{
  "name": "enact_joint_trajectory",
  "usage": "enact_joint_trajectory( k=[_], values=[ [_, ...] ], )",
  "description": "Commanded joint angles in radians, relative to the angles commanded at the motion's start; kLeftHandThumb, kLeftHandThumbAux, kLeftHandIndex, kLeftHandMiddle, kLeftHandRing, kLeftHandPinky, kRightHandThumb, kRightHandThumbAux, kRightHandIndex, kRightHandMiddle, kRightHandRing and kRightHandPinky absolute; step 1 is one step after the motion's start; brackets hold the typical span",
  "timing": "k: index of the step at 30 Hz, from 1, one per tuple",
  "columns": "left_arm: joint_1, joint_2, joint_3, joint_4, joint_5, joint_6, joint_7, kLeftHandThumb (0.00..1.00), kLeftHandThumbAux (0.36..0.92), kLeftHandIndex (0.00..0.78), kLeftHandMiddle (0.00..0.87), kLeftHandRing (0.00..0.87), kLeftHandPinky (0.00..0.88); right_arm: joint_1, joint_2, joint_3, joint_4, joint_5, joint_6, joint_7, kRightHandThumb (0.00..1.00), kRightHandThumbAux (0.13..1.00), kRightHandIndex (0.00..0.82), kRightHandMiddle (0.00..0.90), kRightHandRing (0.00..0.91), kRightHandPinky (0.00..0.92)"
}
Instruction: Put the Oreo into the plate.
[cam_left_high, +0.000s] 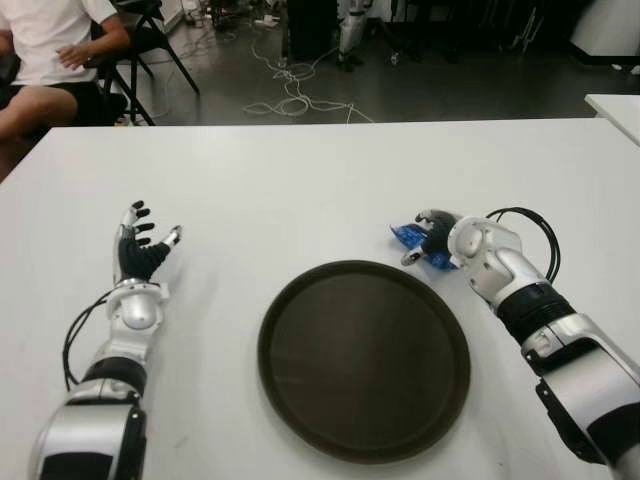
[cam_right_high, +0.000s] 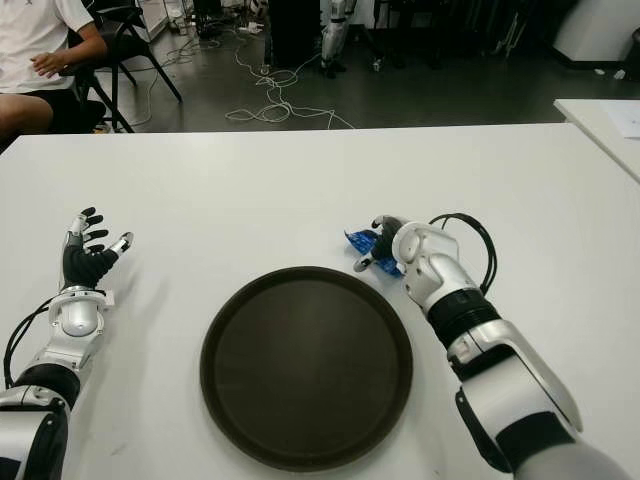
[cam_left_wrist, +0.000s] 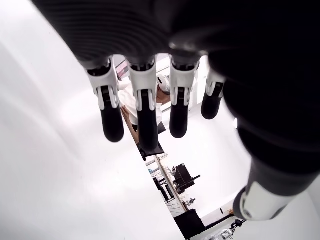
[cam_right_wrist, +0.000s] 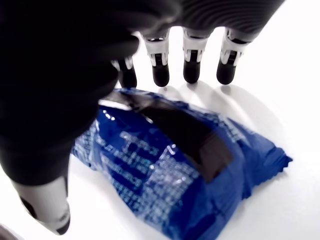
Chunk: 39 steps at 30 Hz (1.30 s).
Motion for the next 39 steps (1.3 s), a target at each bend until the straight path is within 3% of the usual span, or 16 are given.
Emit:
enact_joint_trajectory(
  k=[13, 30, 39],
  values=[
    [-0.003, 0.001, 0.001, 0.007, -0.002, -0.002, -0.003, 0.222, 0.684, 0.107, 0.198, 0.242, 0.297, 0.001, -0.004, -0.005, 0.009, 0.0, -0.02, -0.009, 0.0, 0.741, 0.057, 0.087, 0.025, 0.0],
    [-0.005, 0.005, -0.004, 0.008, 0.004, 0.003, -0.002, 0.204, 0.701, 0.092, 0.171, 0.204, 0.235, -0.001, -0.012, -0.001, 0.024, -0.026, -0.022, -0.017, 0.0, 0.761, 0.05, 0.083, 0.022, 0.0],
    [-0.004, 0.001, 0.004, 0.006, -0.008, -0.004, -0.015, 0.217, 0.716, 0.097, 0.165, 0.197, 0.235, 0.0, -0.028, -0.008, 0.045, -0.019, -0.073, -0.012, 0.0, 0.747, 0.06, 0.089, 0.031, 0.0]
  ],
)
